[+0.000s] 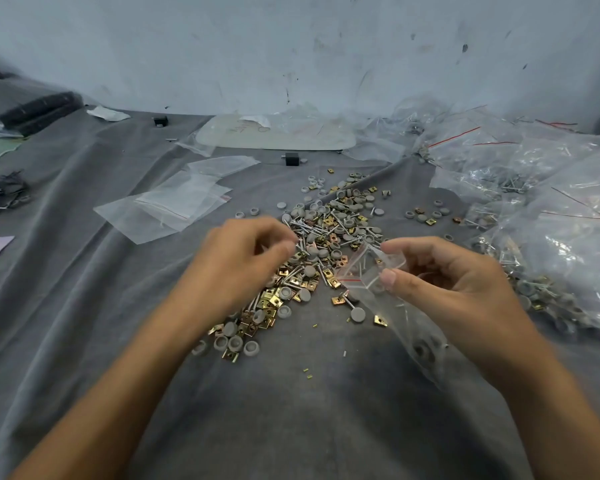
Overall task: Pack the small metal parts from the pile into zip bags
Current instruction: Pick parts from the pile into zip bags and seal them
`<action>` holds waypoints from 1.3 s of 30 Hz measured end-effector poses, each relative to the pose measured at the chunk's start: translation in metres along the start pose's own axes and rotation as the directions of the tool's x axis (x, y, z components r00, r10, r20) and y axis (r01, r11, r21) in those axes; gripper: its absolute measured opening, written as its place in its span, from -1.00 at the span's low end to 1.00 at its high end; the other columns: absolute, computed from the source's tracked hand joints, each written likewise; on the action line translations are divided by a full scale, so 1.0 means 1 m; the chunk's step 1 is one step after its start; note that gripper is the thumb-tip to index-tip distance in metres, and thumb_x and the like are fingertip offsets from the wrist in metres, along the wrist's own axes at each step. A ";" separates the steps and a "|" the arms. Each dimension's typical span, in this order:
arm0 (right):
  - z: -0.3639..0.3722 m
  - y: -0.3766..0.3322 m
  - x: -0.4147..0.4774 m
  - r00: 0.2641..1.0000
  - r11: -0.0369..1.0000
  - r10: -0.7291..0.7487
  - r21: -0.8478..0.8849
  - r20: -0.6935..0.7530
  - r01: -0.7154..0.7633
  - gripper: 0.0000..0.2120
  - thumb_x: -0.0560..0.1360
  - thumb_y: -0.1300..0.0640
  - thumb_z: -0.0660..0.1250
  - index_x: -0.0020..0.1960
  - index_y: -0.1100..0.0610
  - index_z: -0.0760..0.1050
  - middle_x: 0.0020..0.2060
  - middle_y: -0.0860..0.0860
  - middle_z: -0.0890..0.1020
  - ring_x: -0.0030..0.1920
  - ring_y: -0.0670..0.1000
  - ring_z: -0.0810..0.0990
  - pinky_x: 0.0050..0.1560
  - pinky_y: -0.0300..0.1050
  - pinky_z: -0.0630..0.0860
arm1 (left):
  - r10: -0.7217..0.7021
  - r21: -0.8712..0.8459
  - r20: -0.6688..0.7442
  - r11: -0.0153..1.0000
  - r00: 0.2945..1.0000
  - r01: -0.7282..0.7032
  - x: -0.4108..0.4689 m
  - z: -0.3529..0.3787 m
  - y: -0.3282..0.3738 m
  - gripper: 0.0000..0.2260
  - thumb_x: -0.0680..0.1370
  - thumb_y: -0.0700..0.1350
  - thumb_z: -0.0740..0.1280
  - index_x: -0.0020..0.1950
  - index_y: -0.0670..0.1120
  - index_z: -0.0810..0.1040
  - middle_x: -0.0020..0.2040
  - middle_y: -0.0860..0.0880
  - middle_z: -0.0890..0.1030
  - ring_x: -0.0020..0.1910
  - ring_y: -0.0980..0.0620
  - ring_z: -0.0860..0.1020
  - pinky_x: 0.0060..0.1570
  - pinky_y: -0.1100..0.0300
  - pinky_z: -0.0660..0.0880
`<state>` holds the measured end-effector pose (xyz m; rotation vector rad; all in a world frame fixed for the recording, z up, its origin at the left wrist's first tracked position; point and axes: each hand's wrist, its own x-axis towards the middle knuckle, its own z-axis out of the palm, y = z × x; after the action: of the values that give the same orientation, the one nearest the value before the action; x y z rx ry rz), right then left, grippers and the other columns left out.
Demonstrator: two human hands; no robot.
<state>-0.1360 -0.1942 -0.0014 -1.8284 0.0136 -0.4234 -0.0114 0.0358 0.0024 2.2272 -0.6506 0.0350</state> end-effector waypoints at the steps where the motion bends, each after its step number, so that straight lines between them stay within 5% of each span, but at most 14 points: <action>1: 0.000 0.000 0.000 1.000 1.000 0.000 0.002 0.001 0.000 -0.72 0.32 -0.07 0.52 0.04 -0.16 0.70 -0.17 0.08 0.67 -0.22 -0.05 0.59 -0.14 -0.16 0.54 | -0.016 0.094 0.058 0.996 0.998 0.011 -0.001 0.005 -0.002 -0.96 0.56 0.07 0.41 -0.01 0.17 0.64 -0.19 0.23 0.62 -0.21 0.26 0.57 -0.19 0.24 0.47; 7: 0.000 0.001 -0.001 1.000 1.000 0.009 -0.021 0.012 -0.009 -0.69 0.32 -0.10 0.52 0.06 -0.18 0.69 -0.17 0.03 0.69 -0.19 0.12 0.65 -0.09 -0.02 0.61 | -0.056 0.544 0.138 0.839 0.989 -0.029 -0.005 0.039 -0.008 -0.66 0.48 0.30 0.39 0.01 0.07 0.53 0.01 0.08 0.57 0.06 0.01 0.50 -0.14 0.09 0.37; 17: 0.001 0.002 -0.001 0.999 1.000 0.017 -0.025 0.035 -0.017 -0.71 0.34 -0.07 0.53 0.07 -0.17 0.69 -0.20 -0.02 0.67 -0.25 -0.07 0.57 -0.19 -0.25 0.53 | 0.055 0.512 0.210 0.844 0.976 -0.158 -0.007 0.044 -0.009 -0.87 0.61 0.03 0.29 0.00 0.01 0.58 0.00 0.04 0.59 0.05 -0.04 0.57 0.00 0.02 0.50; 34: 0.000 0.004 -0.001 0.999 0.999 0.028 -0.044 0.039 -0.026 -0.71 0.35 -0.06 0.53 0.08 -0.16 0.69 -0.16 0.05 0.68 -0.23 0.01 0.57 -0.15 -0.14 0.54 | 0.086 0.608 0.147 0.778 0.985 -0.159 -0.008 0.045 -0.011 -0.75 0.61 0.18 0.27 0.14 0.07 0.59 0.09 0.05 0.58 0.16 -0.02 0.49 0.01 0.08 0.41; 39: -0.001 0.002 -0.001 0.998 0.998 0.050 -0.025 0.049 -0.049 -0.76 0.46 0.15 0.53 0.09 -0.07 0.70 -0.13 0.09 0.69 -0.21 -0.02 0.59 -0.12 -0.11 0.54 | 0.106 0.442 0.033 0.890 0.994 -0.110 -0.003 0.037 -0.012 -0.81 0.64 0.10 0.25 0.05 0.07 0.62 0.00 0.09 0.59 0.06 0.02 0.51 -0.05 0.07 0.43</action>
<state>-0.1367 -0.1953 -0.0038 -1.8577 0.0293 -0.3439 -0.0156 0.0170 -0.0319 2.6253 -0.8375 0.2546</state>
